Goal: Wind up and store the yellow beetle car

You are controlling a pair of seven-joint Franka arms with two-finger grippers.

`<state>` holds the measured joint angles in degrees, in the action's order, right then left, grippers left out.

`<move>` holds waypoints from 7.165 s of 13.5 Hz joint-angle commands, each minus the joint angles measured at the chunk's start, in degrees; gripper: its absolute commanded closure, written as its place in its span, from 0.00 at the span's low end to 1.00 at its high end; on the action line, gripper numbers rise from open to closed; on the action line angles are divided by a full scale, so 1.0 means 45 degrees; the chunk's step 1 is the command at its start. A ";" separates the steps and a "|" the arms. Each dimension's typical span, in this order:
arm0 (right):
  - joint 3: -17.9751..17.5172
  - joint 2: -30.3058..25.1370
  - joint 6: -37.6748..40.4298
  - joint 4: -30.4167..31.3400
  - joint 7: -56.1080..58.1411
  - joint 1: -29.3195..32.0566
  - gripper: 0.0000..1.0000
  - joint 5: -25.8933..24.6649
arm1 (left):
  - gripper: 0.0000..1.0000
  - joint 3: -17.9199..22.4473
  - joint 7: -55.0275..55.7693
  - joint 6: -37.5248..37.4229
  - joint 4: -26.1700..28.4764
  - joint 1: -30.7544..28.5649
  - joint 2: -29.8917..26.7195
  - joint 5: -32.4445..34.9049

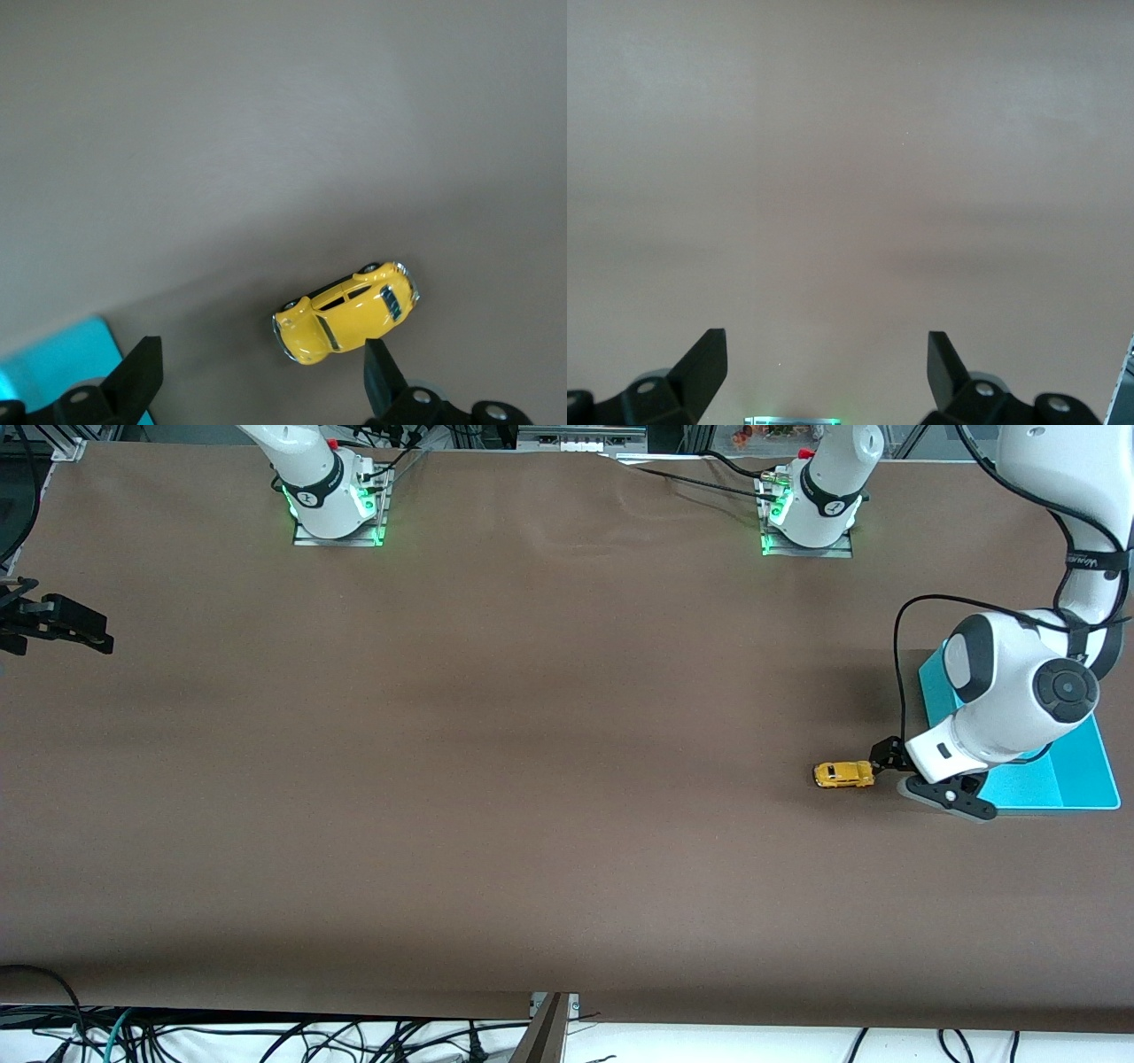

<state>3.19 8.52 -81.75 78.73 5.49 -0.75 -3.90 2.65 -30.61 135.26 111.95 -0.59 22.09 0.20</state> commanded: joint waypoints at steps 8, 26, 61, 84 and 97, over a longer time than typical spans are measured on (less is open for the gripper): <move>-0.0065 -0.0058 0.0081 0.0161 -0.0301 0.0048 0.00 0.0065 | 0.00 0.0056 -1.0007 0.1016 0.0063 0.0737 0.1146 -0.0201; -0.0085 -0.0058 0.0061 0.0161 -0.0321 0.0029 0.00 0.0065 | 1.00 0.0036 -1.1382 0.1388 0.1217 0.0699 0.0835 -0.0767; -0.0085 -0.0038 -0.0017 0.0161 -0.0477 -0.0108 0.00 0.0046 | 0.00 0.0153 -1.8687 -0.0371 0.2898 -0.6353 -0.0357 0.2299; -0.0085 -0.0019 -0.0056 0.0161 -0.0419 -0.0108 0.00 0.0046 | 0.00 -0.0745 -0.2782 -0.7807 -0.2862 -0.0965 -0.4928 0.0168; -0.0085 -0.0019 -0.0075 0.0161 -0.0418 -0.0108 0.00 0.0027 | 0.00 -0.1624 0.8364 -0.9864 -0.4525 0.0209 -0.4928 0.0619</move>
<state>2.98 8.78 -81.81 79.08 4.28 -1.35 -3.89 -4.68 6.14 91.59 93.13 0.08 -0.35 1.19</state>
